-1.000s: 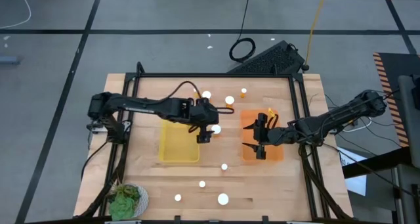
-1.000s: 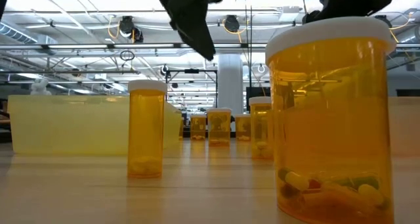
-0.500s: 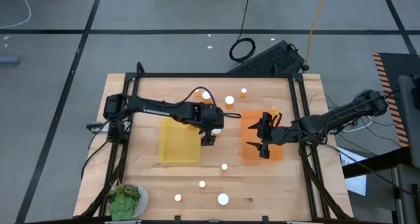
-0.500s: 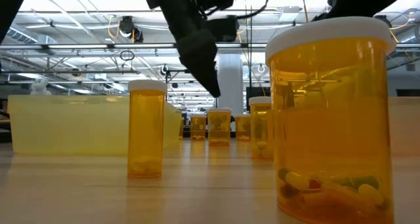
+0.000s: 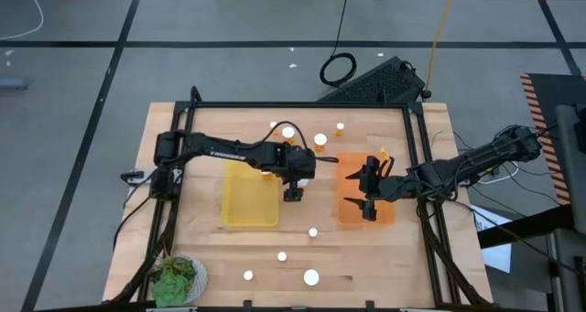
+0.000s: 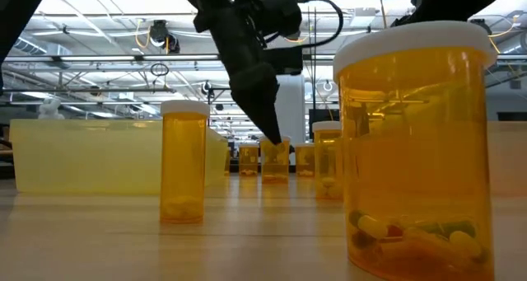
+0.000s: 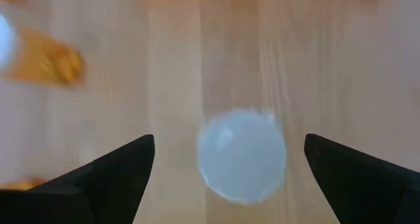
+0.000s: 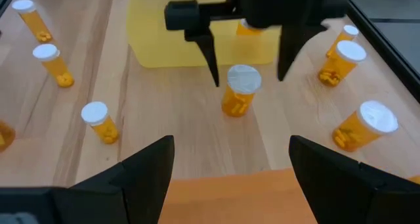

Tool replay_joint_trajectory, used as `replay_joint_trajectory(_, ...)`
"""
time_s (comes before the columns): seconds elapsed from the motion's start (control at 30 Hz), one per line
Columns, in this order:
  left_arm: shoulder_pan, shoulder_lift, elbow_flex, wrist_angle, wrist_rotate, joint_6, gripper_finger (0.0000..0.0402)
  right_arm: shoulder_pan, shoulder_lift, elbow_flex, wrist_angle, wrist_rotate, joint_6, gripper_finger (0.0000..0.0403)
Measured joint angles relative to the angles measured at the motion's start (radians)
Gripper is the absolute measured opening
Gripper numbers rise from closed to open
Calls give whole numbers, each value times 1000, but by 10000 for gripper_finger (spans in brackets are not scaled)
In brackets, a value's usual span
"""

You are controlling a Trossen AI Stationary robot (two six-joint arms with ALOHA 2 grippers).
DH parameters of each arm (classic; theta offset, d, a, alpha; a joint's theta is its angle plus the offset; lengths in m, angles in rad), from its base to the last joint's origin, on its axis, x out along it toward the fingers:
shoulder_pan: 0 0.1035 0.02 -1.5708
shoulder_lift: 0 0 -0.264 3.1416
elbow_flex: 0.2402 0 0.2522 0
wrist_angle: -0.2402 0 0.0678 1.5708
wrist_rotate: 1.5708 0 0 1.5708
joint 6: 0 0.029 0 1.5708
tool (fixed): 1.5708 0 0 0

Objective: Pick and place medicine bottles into bin by pill shape (circle, oval)
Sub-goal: Put the large orange pill bottle into the yellow bin

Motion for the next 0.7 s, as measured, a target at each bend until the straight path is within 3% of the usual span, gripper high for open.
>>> replay_joint_trajectory(0.37, -2, 5, -4, 8, -11, -10, 391, 0, 0, 0, -8, 0, 0, 297)
replay_joint_trajectory(0.7, -5, 6, -9, 9, -12, -14, 297, 0, 0, 0, -8, 0, 0, 297)
